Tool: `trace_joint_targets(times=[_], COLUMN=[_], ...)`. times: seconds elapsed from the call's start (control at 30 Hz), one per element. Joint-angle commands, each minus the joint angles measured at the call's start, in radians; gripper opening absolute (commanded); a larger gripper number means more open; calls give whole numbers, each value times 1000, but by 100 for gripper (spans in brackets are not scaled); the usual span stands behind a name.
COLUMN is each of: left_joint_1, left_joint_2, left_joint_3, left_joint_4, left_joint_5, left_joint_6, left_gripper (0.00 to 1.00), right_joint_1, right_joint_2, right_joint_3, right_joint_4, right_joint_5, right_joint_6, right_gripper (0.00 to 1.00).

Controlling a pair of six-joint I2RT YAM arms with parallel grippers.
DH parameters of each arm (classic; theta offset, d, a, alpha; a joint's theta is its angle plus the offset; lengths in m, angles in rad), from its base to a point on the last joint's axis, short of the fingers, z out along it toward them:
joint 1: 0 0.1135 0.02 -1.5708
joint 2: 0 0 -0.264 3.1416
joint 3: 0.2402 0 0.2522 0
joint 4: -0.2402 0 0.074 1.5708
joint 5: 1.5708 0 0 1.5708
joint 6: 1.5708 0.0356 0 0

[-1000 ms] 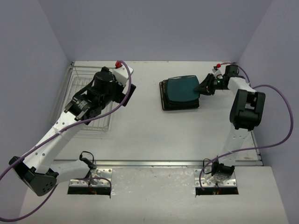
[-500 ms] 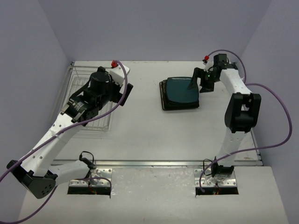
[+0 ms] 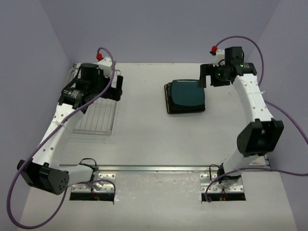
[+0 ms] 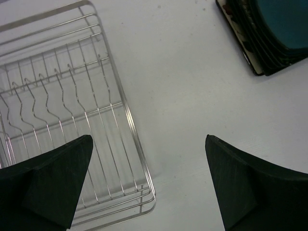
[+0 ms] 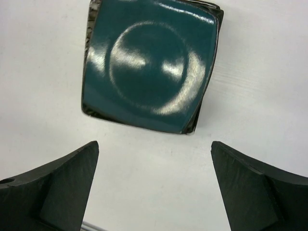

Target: Unload the plates from the dish rack

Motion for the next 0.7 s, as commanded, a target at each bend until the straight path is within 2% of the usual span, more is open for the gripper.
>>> trace_joint_targets(times=[0.0,0.13,0.3,0.43,0.67], left_joint_1=[102,118,174,186,191], left_joint_2=[7,-52,-65,-88,-139], left_joint_3=[10,-122,-203,-216,-246], left_joint_4=[20,128,163,170,197], left_joint_5=[179,110,120,66,-30], left_joint_6=[-95,-86,-88,-75,-72], left_gripper=[100,100,100,100,100], right_joint_1=[-5,-3,-3,-3,-4], right_joint_2=[-314,-561,-773,-845,-846], right_joint_3=[-219,-466,-758,-855,-845], right_joint_4=[117,213,289,326,322], right_joint_5=[-48,-18,32,29,39], right_joint_6=[-29,-20,27,48,43], right_gripper=[99,99,99,99,99])
